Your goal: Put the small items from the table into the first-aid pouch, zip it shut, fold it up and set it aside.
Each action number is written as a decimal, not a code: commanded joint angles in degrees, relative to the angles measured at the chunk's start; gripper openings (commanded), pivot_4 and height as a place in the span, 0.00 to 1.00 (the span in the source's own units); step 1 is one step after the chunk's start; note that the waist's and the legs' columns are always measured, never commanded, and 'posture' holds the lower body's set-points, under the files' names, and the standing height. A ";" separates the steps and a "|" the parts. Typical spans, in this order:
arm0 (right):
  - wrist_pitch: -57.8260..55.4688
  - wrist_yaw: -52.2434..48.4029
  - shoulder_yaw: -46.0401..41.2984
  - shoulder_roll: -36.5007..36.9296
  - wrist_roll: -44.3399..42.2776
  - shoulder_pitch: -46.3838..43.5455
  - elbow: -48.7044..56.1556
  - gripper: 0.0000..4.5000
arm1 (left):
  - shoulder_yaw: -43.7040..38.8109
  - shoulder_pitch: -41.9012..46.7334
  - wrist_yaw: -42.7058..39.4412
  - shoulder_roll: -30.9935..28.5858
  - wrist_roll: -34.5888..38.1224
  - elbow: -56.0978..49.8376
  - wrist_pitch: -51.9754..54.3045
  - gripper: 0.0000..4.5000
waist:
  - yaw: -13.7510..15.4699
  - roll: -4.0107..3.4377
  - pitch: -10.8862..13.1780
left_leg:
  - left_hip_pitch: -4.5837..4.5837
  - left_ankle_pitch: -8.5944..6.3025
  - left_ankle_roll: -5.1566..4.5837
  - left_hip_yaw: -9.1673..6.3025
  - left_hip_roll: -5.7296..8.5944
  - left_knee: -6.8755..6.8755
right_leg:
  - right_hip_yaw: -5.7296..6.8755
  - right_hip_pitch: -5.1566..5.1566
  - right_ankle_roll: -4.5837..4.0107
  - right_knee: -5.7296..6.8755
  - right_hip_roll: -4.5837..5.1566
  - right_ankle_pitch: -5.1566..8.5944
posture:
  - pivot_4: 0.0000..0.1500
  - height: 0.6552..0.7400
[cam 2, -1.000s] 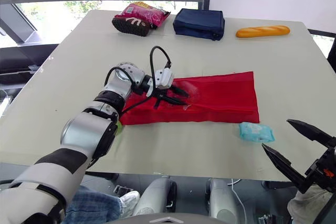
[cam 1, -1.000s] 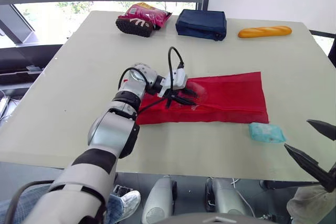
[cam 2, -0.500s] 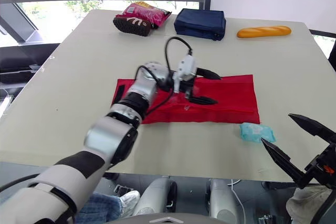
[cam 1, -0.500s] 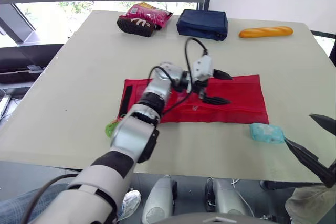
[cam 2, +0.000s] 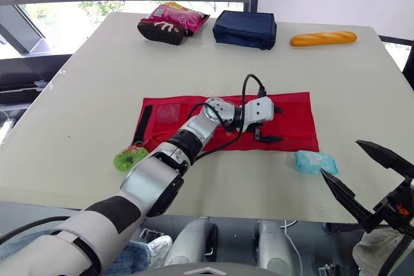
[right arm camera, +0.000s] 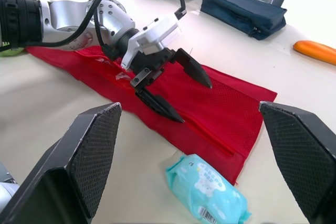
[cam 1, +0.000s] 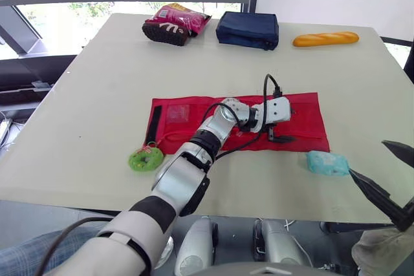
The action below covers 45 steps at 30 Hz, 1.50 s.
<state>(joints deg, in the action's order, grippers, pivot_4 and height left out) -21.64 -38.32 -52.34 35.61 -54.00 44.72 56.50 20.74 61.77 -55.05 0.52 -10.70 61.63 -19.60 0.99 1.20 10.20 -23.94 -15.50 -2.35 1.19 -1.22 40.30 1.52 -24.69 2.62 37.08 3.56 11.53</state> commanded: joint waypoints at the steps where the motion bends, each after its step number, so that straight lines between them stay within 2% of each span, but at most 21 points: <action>1: 1.68 0.36 -2.02 -0.18 -0.58 0.70 2.02 1.00 | 0.53 0.32 3.27 0.42 -1.85 -0.80 -1.32 0.97 | 0.00 0.00 0.00 | 0.00 0.00 0.00 0.00 -0.01 0.00 | 0.00 0.00 0.00 0.00 0.00 0.00 | 1.00 0.72; 2: 1.78 0.34 -2.03 -0.23 -0.49 0.80 2.02 1.00 | 0.74 0.33 3.55 0.33 -2.29 -0.73 -1.66 0.97 | -0.01 0.00 0.00 | 0.00 0.00 0.00 0.00 -0.01 0.00 | 0.00 0.00 -0.01 0.00 0.00 0.01 | 1.00 0.72; 5: 2.14 0.43 -1.94 -0.32 -0.19 1.02 1.97 1.00 | 0.55 0.16 3.66 0.44 -2.70 -0.60 -1.77 0.80 | 0.00 0.00 0.00 | 0.00 0.00 0.00 -0.01 -0.01 0.00 | 0.01 0.00 -0.03 0.00 0.00 0.02 | 1.00 0.72; 6: 2.27 0.47 -1.88 -0.35 -0.03 1.05 1.93 1.00 | 0.50 0.09 3.90 0.51 -2.93 -0.64 -1.90 0.65 | 0.00 0.00 0.00 | -0.01 0.00 0.00 0.00 -0.01 0.00 | 0.01 0.00 -0.04 -0.01 0.00 0.02 | 1.00 0.72; 10: 2.59 0.76 -1.25 -0.73 0.75 1.06 2.08 1.00 | 0.32 -0.27 4.14 0.85 -3.17 -0.98 -2.27 0.36 | 0.00 0.00 0.00 | -0.01 0.00 0.00 0.00 -0.01 0.00 | 0.01 0.00 -0.04 -0.02 0.01 0.02 | 1.00 0.72; 13: 2.87 0.77 -0.68 -1.23 1.42 1.27 2.32 1.00 | -0.04 -0.44 3.99 0.99 -2.84 -1.28 -2.18 0.05 | -0.01 0.00 0.00 | -0.01 -0.01 0.00 0.00 -0.01 0.00 | 0.01 0.00 -0.04 -0.02 0.01 0.03 | 1.00 0.72; 14: 2.97 0.80 -0.56 -1.36 1.54 1.35 2.42 1.00 | -0.24 -0.49 3.84 1.01 -2.60 -1.41 -2.06 0.02 | -0.01 0.00 0.00 | -0.01 -0.01 0.00 0.00 -0.01 0.00 | 0.01 0.00 -0.04 -0.02 0.01 0.03 | 1.00 0.72; 22: 3.54 0.20 -0.71 -1.91 1.77 2.37 2.49 1.00 | -4.18 -0.43 -2.59 0.81 3.00 -2.25 2.43 0.02 | -0.03 0.00 0.00 | -0.01 -0.01 0.00 0.00 -0.01 0.00 | 0.01 0.00 -0.16 -0.02 0.01 0.10 | 1.00 0.72; 27: 3.27 -2.32 2.41 0.84 9.46 0.33 -3.83 1.00 | -5.53 -0.65 -7.07 1.14 5.59 -3.26 4.86 0.02 | -0.06 0.00 0.00 | -0.01 -0.01 0.00 0.01 0.00 0.00 | 0.02 0.00 -0.19 -0.02 0.01 0.11 | 1.00 0.72; 31: 6.39 -9.90 9.87 8.81 17.31 -7.93 -18.72 1.00 | -5.76 0.07 -8.80 1.82 6.28 -3.83 5.27 0.02 | -0.26 0.22 0.00 | 0.00 -0.01 -0.01 0.03 0.04 0.01 | -0.02 0.02 -0.19 -0.07 0.02 0.10 | 1.00 0.72; 36: 6.30 -19.09 21.08 16.96 19.69 -20.98 -31.67 1.00 | -5.98 -0.09 -8.60 2.12 6.65 -4.76 6.09 0.02 | -0.14 0.04 -0.01 | 0.03 -0.03 -0.05 0.06 0.07 -0.05 | -0.08 0.03 -0.17 -0.10 -0.05 0.09 | 1.00 0.72; 45: 12.75 -29.13 39.45 22.29 32.05 -41.16 -53.22 1.00 | -6.34 -0.61 -7.21 2.24 7.15 -7.14 8.32 0.02 | -0.11 -0.08 0.00 | -0.02 -0.03 -0.06 0.04 0.14 -0.02 | -0.22 0.03 0.04 -0.13 -0.07 -0.05 | 1.00 0.72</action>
<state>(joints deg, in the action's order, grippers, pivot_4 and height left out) -10.62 -65.93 -13.85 56.67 -23.47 5.04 5.32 15.13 60.51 -62.48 2.29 -4.75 57.42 -11.49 0.88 1.12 10.20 -23.96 -15.53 -2.40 1.25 -1.05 40.27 1.22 -24.68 2.60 36.96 3.51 11.42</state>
